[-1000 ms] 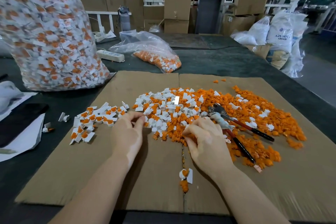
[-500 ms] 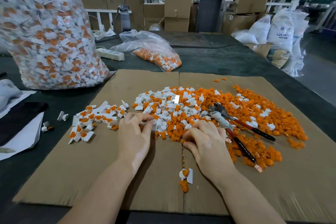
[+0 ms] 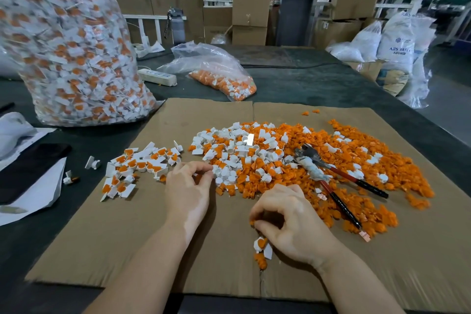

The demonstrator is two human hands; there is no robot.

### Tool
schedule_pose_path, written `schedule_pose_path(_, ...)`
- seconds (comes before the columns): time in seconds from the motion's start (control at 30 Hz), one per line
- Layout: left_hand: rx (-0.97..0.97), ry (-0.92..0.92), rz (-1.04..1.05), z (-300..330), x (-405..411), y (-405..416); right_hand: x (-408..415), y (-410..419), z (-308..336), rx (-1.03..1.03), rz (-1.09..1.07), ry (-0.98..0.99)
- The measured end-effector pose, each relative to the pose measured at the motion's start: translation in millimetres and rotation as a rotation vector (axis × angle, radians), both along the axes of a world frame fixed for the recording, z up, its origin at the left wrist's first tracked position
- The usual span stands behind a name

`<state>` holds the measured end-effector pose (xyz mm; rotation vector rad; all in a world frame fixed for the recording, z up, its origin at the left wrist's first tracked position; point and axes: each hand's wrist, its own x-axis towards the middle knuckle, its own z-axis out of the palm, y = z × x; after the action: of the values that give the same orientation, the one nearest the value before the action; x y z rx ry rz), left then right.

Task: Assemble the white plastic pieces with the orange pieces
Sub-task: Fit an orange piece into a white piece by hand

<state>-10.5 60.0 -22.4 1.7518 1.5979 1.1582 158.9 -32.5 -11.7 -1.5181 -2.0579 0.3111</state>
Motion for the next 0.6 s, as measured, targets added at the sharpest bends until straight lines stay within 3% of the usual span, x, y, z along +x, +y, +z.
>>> schedule_pose_path(0.23,0.126,0.098,-0.12,3.8,1.7,-9.5,-0.7,0.1,-0.1,0.084,-0.071,0.043)
schedule_pose_path(0.43,0.151,0.437,-0.262,3.3,6.0,-11.0,-1.8,0.9,-2.6,0.214,-0.139,0.073)
schedule_pose_path(0.6,0.15,0.273,-0.261,6.1,9.1,-11.9,-0.6,5.3,-6.1,0.303,-0.172,0.064)
